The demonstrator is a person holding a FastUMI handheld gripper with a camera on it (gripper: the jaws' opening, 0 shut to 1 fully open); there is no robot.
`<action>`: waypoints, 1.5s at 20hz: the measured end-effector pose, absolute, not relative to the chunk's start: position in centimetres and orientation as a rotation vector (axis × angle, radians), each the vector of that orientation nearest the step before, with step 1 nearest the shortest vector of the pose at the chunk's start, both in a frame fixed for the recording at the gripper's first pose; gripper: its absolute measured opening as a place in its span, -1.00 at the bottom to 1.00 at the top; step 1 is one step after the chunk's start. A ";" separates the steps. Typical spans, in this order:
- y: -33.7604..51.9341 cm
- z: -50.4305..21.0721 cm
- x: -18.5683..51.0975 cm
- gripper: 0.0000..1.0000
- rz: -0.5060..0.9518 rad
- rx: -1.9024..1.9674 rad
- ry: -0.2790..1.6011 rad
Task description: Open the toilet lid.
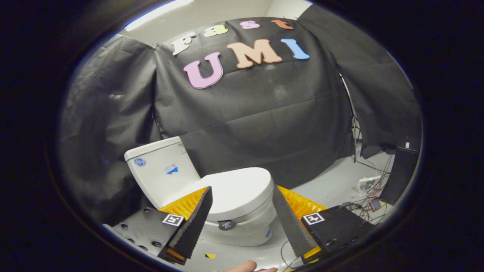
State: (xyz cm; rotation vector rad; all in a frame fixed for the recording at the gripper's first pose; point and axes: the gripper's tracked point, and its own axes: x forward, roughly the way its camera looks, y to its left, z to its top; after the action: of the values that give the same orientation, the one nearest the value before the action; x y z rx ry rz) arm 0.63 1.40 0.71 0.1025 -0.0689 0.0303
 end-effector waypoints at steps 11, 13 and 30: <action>2.4 -6.0 4.9 0.92 0.082 0.507 0.054; 2.4 -7.2 5.3 0.93 0.071 0.569 0.083; 5.7 -16.9 7.9 0.92 -0.018 0.915 0.296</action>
State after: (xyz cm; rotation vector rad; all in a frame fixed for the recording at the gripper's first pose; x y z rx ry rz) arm 7.90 5.68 -16.91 0.9151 0.2963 -0.0180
